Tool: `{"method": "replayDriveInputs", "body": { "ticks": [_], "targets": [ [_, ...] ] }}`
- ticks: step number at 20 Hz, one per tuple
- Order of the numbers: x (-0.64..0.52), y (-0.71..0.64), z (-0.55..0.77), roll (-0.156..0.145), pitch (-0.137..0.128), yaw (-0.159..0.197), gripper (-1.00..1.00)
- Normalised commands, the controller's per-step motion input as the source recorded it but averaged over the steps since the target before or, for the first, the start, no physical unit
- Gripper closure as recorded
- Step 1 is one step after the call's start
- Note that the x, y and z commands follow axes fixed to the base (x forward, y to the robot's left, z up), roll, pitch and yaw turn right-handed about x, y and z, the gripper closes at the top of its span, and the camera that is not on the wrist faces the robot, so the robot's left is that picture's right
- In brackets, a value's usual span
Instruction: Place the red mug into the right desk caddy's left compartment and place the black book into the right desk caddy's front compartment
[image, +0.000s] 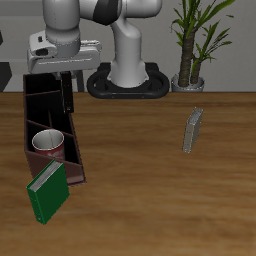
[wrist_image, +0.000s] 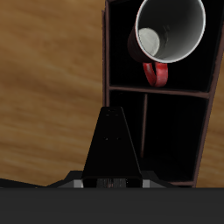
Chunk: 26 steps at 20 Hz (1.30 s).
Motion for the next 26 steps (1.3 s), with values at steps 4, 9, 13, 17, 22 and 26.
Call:
{"method": "replayDriveInputs", "body": {
  "ticks": [4,9,13,17,22,26],
  "targets": [
    [0.05,-0.18,-0.01,-0.010,-0.002,-0.024,1.00],
    [0.02,-0.05,-0.04,-0.012,0.001,-0.003,1.00],
    [0.01,-0.02,-0.01,0.000,0.001,-0.003,1.00],
    [-0.02,-0.02,-0.04,-0.001,0.002,0.009,1.00],
    [0.05,-0.11,-0.08,-0.026,0.006,-0.005,1.00],
    [0.06,0.01,-0.12,0.014,0.016,-0.010,1.00]
  ]
}}
